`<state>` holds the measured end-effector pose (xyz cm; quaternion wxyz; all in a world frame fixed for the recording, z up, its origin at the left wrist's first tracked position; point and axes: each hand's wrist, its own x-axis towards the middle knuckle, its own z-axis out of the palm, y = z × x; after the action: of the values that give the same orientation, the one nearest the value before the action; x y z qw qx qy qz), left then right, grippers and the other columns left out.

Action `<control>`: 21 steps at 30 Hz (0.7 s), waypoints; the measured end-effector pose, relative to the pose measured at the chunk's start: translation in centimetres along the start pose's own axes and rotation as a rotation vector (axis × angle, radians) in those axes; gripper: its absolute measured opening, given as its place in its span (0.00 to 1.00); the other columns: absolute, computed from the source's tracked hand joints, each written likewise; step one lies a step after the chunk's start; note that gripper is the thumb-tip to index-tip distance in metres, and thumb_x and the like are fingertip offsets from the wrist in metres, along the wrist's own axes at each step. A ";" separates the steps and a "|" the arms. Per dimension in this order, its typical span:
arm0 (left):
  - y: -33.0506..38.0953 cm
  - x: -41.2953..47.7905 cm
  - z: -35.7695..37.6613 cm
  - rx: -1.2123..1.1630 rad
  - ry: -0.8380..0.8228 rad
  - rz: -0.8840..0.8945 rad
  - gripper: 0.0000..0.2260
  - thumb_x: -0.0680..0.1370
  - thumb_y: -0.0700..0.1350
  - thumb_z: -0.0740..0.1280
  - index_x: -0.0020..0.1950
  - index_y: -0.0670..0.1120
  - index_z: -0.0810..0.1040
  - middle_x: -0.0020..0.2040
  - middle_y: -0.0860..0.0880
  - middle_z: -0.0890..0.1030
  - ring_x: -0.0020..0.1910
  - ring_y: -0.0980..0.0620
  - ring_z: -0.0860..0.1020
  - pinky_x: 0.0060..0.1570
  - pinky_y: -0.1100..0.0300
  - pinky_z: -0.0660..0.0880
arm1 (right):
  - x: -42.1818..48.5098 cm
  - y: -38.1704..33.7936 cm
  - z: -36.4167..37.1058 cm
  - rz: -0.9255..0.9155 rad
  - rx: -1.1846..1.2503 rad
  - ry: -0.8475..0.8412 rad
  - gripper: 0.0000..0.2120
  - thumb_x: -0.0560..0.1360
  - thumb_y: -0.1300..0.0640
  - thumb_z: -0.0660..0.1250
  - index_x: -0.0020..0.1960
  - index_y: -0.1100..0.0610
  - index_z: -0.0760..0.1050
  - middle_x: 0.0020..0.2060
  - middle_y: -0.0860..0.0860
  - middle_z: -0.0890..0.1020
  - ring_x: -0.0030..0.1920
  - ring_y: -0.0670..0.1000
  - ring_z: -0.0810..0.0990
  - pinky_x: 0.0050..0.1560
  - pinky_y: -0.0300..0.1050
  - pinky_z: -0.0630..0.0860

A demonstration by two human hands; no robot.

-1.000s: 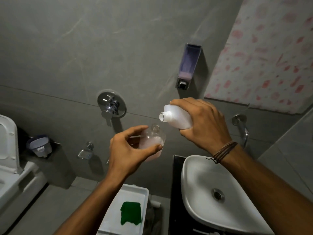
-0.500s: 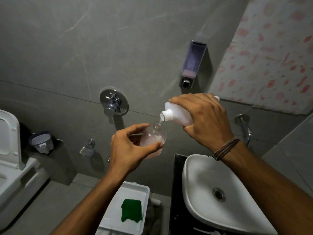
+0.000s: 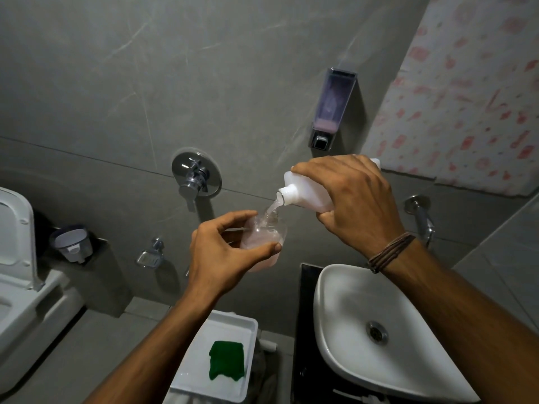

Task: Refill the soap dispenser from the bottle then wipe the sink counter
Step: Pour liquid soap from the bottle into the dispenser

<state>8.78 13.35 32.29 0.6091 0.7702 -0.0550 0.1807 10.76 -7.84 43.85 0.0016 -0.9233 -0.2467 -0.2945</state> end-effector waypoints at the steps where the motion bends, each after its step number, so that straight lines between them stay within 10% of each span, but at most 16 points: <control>1: -0.1 0.0 0.0 0.000 0.002 -0.002 0.32 0.59 0.61 0.83 0.62 0.55 0.83 0.55 0.58 0.86 0.52 0.60 0.85 0.50 0.63 0.85 | 0.0 0.0 0.0 -0.002 0.001 0.006 0.30 0.66 0.56 0.80 0.67 0.51 0.78 0.60 0.52 0.84 0.60 0.58 0.81 0.65 0.61 0.74; 21: 0.0 -0.3 -0.4 0.012 0.002 -0.016 0.33 0.58 0.61 0.82 0.62 0.54 0.84 0.55 0.57 0.86 0.52 0.59 0.85 0.51 0.59 0.86 | -0.3 0.6 -0.1 -0.028 -0.007 0.047 0.30 0.64 0.58 0.82 0.65 0.54 0.78 0.59 0.54 0.84 0.58 0.61 0.82 0.65 0.65 0.73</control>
<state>8.44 13.67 32.29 0.6059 0.7742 -0.0471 0.1771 10.72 -8.49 43.85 0.0001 -0.9126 -0.2584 -0.3168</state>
